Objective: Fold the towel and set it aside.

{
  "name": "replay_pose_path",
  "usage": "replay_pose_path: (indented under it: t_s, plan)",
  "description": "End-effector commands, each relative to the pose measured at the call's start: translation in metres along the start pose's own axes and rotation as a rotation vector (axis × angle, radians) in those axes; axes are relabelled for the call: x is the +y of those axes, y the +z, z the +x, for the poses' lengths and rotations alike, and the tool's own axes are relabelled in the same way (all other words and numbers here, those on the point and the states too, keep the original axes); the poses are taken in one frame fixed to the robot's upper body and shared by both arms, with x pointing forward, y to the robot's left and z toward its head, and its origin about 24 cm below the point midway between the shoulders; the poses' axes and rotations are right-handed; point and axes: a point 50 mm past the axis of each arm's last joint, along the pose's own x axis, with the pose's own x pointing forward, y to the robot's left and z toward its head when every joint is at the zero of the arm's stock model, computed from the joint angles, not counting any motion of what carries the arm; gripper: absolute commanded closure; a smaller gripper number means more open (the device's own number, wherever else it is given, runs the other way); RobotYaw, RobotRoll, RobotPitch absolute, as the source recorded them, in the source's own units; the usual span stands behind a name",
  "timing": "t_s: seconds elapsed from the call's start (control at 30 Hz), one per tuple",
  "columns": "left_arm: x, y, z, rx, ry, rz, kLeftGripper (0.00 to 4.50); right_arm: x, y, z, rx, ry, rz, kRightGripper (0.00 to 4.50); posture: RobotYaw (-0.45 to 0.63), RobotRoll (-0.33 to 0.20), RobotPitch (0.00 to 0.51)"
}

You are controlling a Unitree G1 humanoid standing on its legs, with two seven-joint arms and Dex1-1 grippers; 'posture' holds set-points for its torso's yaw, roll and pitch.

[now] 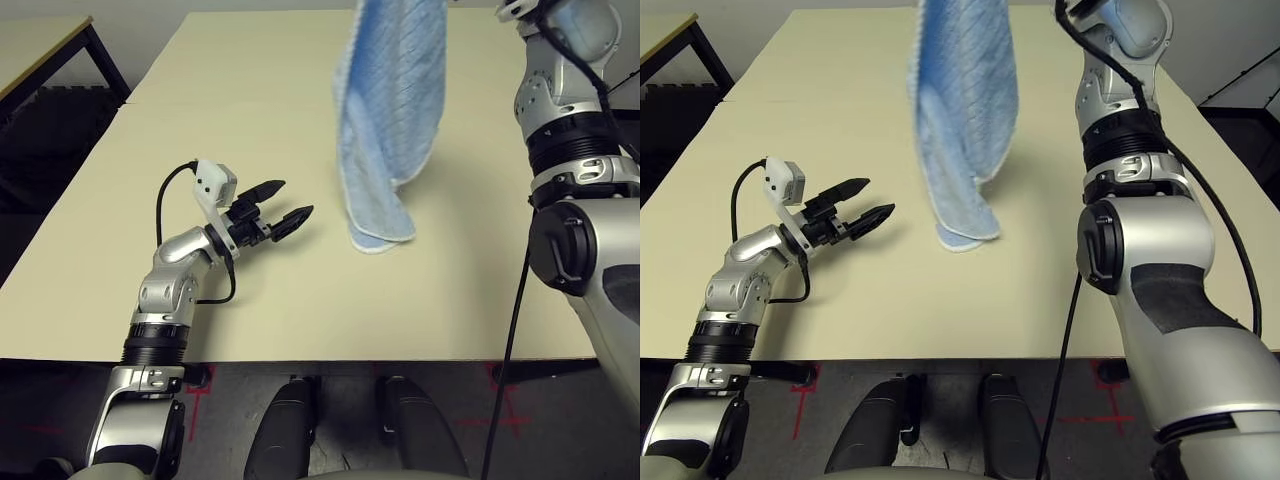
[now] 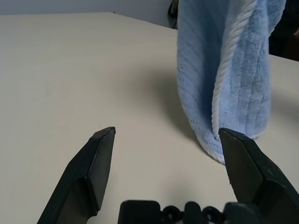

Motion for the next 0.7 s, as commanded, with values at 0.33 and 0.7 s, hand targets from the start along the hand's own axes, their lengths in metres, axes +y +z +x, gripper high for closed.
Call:
replay_pose_path:
  t_s: [0.33,0.7]
  plan:
    - [-0.034,0.013,0.054,-0.09,-0.179,-0.053,0.0,0.008,-0.002,0.004,-0.016,0.024,0.04,4.47,0.02,0.0,0.154]
    - [-0.054,0.008,0.038,0.015,-0.297,-0.196,0.0,0.011,-0.009,0.01,0.034,0.022,0.042,4.47,0.02,0.0,0.169]
